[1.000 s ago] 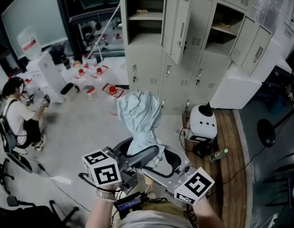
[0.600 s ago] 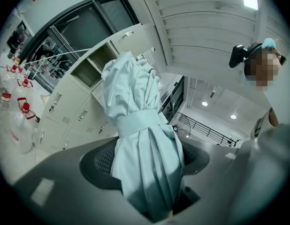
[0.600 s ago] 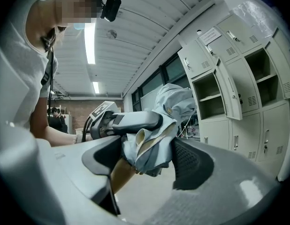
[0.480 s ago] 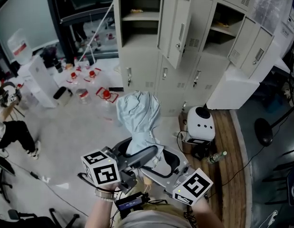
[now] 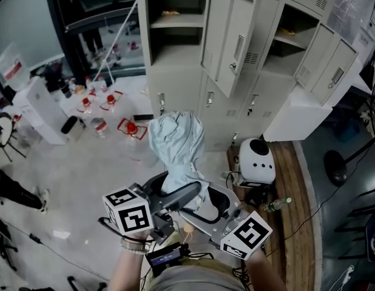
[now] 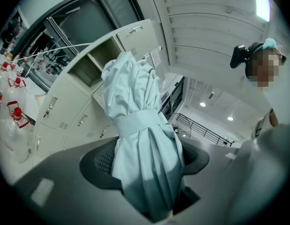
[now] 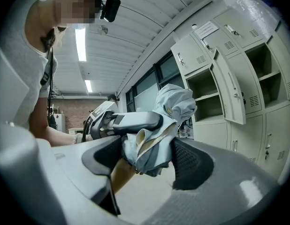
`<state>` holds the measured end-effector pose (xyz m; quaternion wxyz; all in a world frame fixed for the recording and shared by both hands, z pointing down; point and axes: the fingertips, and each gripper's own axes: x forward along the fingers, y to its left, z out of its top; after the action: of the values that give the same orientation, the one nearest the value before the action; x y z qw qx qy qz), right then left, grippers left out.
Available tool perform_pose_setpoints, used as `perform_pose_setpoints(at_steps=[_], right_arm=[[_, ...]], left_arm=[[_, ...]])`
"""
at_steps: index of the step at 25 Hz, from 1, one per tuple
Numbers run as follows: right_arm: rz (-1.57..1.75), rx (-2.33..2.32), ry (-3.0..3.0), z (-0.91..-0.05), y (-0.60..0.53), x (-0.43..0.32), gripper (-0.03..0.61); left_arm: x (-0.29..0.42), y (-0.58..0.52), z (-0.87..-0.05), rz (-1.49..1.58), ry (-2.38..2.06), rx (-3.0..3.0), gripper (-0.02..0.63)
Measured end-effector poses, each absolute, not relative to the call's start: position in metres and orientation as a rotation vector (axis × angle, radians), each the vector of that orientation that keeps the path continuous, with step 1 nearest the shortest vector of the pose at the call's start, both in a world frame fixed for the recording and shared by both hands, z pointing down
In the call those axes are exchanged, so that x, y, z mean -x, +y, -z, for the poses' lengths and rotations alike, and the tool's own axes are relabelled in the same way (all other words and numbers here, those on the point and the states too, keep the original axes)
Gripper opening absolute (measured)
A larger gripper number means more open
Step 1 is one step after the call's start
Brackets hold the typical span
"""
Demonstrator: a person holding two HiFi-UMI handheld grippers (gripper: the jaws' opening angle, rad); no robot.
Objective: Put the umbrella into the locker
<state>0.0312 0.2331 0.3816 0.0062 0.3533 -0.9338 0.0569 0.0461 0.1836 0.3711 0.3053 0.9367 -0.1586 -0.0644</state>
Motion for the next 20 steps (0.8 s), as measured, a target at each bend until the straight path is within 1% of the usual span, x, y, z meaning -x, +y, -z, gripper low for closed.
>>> perform_pose_setpoints(at_steps=[12, 20], right_arm=[[-0.196, -1.166, -2.890, -0.372, 0.134, -0.005, 0.322], [-0.197, -1.185, -2.890, -0.372, 0.086, 0.014, 0.322]], left_arm=[[-0.022, 0.084, -0.363, 0.144, -0.375, -2.490, 0.333], [-0.004, 0.037, -0.362, 0.128, -0.366, -2.490, 0.333]])
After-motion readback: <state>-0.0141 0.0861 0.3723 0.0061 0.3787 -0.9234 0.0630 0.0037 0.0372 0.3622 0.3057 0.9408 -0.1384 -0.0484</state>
